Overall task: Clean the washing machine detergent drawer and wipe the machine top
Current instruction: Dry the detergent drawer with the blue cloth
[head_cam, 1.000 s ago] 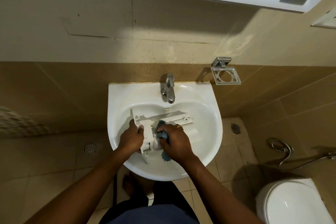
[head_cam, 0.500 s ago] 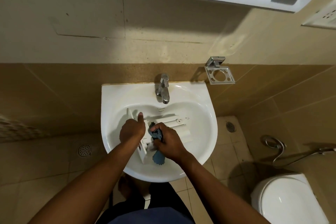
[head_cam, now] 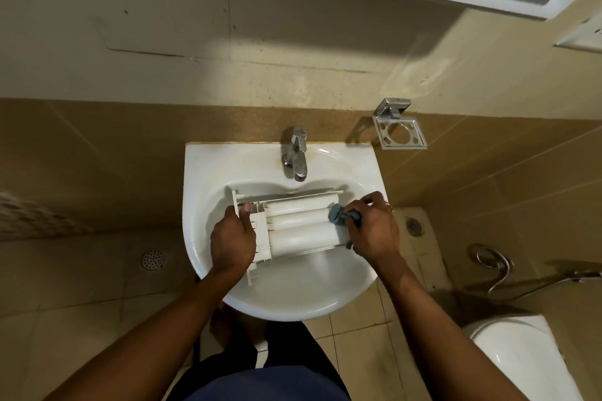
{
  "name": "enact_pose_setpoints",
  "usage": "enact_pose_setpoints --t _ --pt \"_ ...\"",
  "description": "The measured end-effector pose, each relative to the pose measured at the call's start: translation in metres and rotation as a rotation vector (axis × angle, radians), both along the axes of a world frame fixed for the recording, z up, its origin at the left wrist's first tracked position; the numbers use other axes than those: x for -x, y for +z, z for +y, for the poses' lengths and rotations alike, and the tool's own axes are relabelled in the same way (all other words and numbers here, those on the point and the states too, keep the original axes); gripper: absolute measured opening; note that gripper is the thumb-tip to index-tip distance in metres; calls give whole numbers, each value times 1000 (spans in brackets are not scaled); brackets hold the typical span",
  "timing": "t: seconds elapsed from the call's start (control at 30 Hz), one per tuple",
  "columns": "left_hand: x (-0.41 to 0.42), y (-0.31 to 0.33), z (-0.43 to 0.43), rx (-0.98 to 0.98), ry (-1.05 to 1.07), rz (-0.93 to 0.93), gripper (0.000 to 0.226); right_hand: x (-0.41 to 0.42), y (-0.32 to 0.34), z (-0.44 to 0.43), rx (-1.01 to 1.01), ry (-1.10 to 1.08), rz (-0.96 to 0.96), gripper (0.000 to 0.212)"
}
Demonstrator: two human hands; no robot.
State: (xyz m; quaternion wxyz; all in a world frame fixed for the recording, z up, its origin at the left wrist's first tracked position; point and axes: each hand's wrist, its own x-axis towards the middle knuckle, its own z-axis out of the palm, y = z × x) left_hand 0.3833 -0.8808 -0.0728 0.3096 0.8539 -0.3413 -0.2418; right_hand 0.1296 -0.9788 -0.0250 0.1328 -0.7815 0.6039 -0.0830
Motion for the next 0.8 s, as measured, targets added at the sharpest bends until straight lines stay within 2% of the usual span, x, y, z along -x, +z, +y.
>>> enact_pose_setpoints --t 0.1,0.2,0.33,0.47,0.57,0.73,0.8 --pt "1 1 5 40 -8 18 64 -9 -2 -2 105 -10 -49 12" --pt "5 2 6 72 -39 8 74 -43 -10 12 123 125 -79 15" --pt "14 3 8 96 -106 -17 78 -99 -23 52 13 276 -200 22" --pt "8 2 13 141 -85 -23 73 -92 -19 64 -41 213 -330 36" --pt "3 -1 18 194 -169 -57 70 -57 -11 47 -31 172 -265 31" --pt "-4 -7 27 267 -302 -13 56 -6 3 16 105 -168 -305 25" --pt "-6 -8 31 281 -313 9 53 -5 3 13 121 -163 -297 22"
